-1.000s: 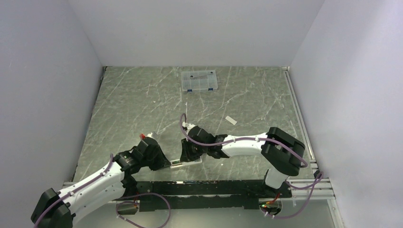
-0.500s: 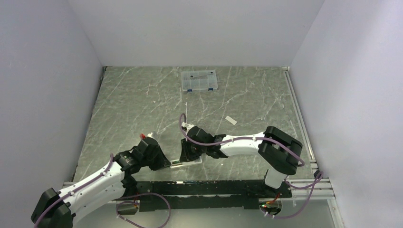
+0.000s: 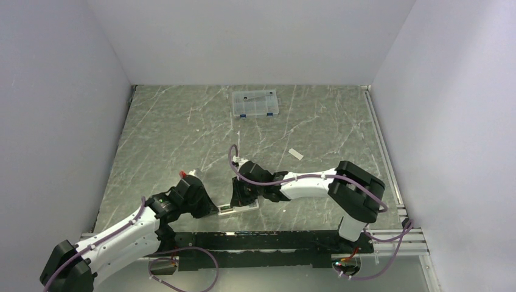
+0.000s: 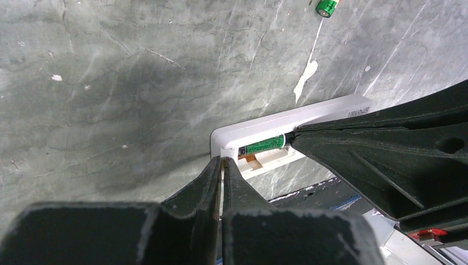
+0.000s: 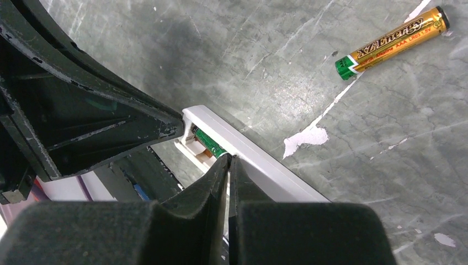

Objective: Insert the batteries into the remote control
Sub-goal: Adjust the battery in the remote control.

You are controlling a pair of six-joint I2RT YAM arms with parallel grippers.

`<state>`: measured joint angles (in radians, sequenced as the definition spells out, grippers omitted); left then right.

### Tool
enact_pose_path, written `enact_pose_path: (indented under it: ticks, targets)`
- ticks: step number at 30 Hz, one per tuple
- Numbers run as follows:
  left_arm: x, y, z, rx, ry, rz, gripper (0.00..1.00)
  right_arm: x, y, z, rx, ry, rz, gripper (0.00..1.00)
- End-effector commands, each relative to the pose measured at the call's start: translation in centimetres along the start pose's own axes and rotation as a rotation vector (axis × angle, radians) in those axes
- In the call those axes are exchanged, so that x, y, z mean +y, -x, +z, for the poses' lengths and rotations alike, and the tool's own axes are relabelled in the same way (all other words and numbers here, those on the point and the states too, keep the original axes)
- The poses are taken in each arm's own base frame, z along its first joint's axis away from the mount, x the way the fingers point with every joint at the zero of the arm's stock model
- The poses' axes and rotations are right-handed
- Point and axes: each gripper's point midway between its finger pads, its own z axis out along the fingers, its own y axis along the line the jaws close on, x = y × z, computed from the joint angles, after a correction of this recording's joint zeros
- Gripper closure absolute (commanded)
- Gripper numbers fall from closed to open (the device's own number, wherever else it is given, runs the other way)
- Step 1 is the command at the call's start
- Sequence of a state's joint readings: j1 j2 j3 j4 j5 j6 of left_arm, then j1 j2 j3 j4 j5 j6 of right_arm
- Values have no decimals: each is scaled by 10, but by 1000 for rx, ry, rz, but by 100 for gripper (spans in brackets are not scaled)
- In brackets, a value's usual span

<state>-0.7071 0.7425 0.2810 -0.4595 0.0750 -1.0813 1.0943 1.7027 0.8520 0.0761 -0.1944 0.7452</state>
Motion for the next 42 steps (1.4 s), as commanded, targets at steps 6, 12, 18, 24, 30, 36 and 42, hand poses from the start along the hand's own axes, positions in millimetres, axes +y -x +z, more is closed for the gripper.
enact_pose_path:
  ticks: [6,12,18,24,30,36,42]
  targets:
    - [-9,1,3,0,-44,18,92,14,6,9,2,-4,-24,96]
    - [-10,1,2,2,-52,25,92,5,-3,13,37,-88,-54,97]
    - [-13,1,2,5,-63,33,92,-3,-12,17,71,-193,-117,97]
    - [-15,1,1,6,-71,38,92,-14,-18,18,100,-327,-200,98]
    - [-14,1,-1,0,-76,42,92,-17,-19,18,122,-413,-277,98]
    - [-14,-1,-2,4,-84,42,92,-22,-19,19,139,-470,-315,99]
    - [-16,0,-5,3,-88,51,92,-10,-4,12,84,-454,-315,98]
